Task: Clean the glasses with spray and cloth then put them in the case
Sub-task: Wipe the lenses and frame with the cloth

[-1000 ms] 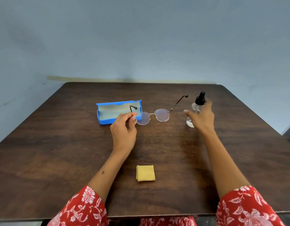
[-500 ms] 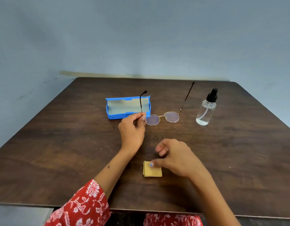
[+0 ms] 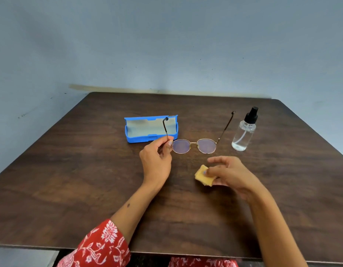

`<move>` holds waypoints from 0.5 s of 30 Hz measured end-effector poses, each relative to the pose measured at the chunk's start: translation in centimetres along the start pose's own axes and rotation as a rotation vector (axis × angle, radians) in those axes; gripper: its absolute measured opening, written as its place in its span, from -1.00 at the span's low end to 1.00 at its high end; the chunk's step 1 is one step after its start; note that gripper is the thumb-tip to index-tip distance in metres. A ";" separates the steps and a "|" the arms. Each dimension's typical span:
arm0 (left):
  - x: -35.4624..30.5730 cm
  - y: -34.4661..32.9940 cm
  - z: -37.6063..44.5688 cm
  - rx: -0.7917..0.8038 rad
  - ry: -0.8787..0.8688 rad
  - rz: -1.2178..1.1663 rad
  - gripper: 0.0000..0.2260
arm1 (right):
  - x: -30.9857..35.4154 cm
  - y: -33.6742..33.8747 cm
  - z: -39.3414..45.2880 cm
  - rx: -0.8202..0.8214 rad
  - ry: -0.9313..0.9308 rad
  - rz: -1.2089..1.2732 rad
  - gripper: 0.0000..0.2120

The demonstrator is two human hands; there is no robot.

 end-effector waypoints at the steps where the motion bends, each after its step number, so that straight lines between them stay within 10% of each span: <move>1: 0.0 0.0 0.0 0.000 0.000 -0.004 -0.84 | 0.3 0.6 0.4 -0.015 0.009 -0.026 -0.65; 15: 0.6 -0.8 -0.2 0.101 0.064 -0.046 -0.79 | 4.1 1.4 2.4 -0.132 0.315 -0.387 -0.47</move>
Point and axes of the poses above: each hand's wrist, its own z-axis towards the middle knuckle, its own y-axis out of the back of the hand, x = y × z, the point moved 10 cm from there along z, towards the middle knuckle, and after that the axes turned 14 degrees about z, right-handed, at the moved point
